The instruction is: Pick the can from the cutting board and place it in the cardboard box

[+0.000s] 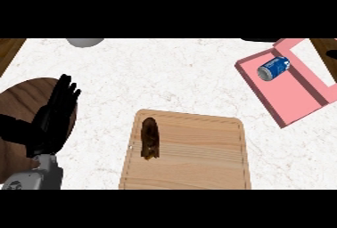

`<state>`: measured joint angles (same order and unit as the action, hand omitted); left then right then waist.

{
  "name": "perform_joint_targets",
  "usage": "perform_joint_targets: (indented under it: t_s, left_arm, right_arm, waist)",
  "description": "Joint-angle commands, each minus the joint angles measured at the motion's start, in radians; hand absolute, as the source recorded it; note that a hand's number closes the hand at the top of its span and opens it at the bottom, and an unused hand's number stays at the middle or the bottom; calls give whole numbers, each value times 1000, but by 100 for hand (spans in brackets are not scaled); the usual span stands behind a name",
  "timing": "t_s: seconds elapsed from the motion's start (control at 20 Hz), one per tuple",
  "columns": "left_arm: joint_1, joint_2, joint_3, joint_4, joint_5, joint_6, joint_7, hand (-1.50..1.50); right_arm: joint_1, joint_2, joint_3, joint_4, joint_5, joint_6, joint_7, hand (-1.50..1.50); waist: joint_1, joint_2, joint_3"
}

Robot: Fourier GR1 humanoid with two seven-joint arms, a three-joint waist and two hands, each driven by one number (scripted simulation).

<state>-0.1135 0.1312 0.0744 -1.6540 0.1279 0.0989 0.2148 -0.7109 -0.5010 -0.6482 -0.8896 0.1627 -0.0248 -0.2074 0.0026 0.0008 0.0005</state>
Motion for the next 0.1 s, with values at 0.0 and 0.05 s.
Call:
perform_joint_targets:
  t_s: [0.0, 0.05]
  left_arm:
    - [0, -22, -13, 34, -23, 10, -20, 0]
    - [41, 0, -12, -94, -3, 1, 57, 0]
  right_arm:
    - [48, -36, -8, 0, -72, 28, -4, -150]
    - [35, -41, 1, 7, -66, -5, -11, -150]
  waist:
    - [-1, 0, 0]
    - [4, -1, 0]
